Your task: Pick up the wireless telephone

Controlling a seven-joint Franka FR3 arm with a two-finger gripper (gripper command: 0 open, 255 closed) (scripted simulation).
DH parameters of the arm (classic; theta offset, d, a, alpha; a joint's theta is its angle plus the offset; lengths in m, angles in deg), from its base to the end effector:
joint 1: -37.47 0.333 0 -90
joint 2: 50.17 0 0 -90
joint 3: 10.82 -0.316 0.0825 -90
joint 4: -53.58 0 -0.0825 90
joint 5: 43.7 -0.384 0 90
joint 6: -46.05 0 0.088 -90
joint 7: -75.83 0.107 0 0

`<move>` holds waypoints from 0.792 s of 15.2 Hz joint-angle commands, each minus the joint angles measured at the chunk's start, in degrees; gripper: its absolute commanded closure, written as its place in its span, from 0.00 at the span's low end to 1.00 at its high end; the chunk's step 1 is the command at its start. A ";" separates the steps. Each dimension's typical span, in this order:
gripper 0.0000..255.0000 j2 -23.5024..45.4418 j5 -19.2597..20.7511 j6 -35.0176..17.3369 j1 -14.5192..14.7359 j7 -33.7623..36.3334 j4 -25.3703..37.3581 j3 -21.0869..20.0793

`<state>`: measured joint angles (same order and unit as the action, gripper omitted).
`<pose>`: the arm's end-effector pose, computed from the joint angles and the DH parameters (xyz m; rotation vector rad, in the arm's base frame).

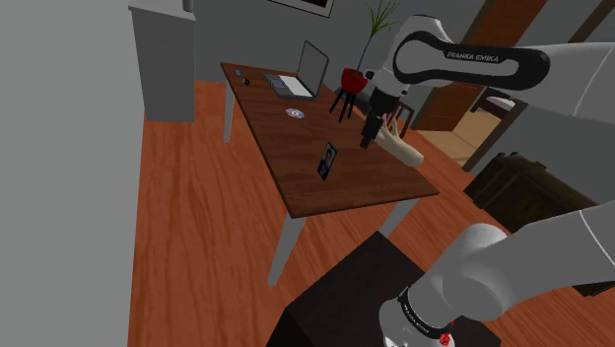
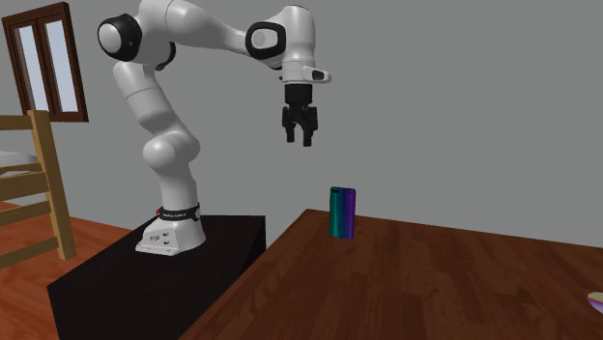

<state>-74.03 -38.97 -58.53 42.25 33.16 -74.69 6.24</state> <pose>0.4183 -0.1107 0.5240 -2.9731 -0.8818 -0.0106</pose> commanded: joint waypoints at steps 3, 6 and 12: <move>0.00 9.02 0.32 -4.70 1.57 -10.05 3.87 2.83; 0.00 15.72 -0.22 -7.69 2.35 -17.24 7.26 4.26; 0.00 27.34 -2.11 -11.91 2.60 -28.93 14.25 5.01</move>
<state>-48.27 -40.73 -69.91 44.90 5.72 -61.48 11.21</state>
